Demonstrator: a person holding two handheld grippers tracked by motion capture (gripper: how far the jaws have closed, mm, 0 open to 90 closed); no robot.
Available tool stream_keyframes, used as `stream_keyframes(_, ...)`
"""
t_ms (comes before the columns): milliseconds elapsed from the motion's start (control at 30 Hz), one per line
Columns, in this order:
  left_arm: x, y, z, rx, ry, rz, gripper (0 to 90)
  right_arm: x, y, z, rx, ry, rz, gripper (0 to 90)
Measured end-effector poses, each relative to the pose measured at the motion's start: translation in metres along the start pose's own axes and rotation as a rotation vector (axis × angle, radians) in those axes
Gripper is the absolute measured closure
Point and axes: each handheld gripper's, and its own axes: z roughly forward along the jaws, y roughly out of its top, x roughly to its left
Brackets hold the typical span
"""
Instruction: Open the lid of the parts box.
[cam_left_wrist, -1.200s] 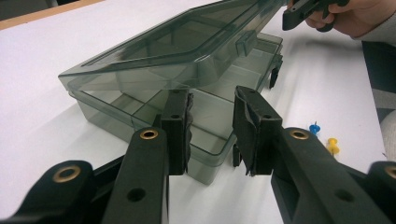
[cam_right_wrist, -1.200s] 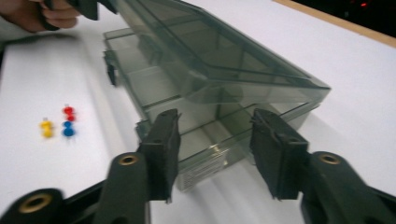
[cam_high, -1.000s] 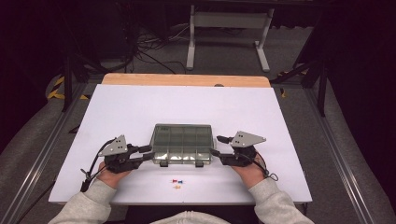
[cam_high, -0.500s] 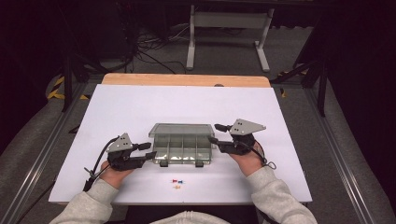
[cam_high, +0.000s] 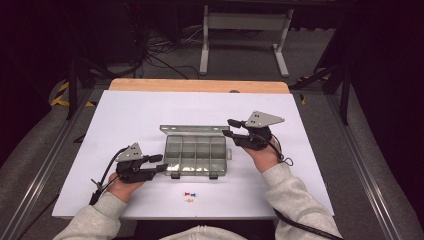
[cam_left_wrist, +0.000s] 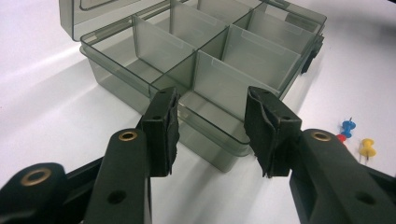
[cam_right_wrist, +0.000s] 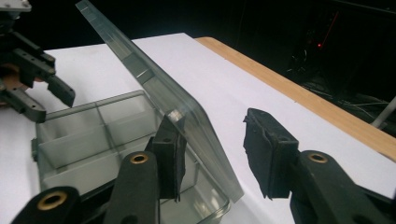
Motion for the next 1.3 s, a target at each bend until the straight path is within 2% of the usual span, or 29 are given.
stream_keyframes(200, 0.000, 0.000, 0.000, 0.001, 0.000, -0.005, 55.7, -0.011, 0.006, 0.007, -0.008, -0.015, 0.008, 62.4)
stream_keyframes(600, 0.000, 0.001, 0.000, 0.008, -0.001, -0.006, 56.4, -0.026, 0.004, 0.019, -0.004, -0.029, 0.053, 65.9)
stream_keyframes(933, 0.000, 0.001, 0.000, 0.008, -0.003, -0.011, 57.4, -0.037, 0.000, 0.035, 0.039, -0.038, 0.065, 67.8)
stream_keyframes(1300, -0.001, 0.001, 0.000, 0.008, 0.009, 0.004, 58.0, -0.047, -0.006, 0.052, 0.083, -0.057, 0.076, 68.4)
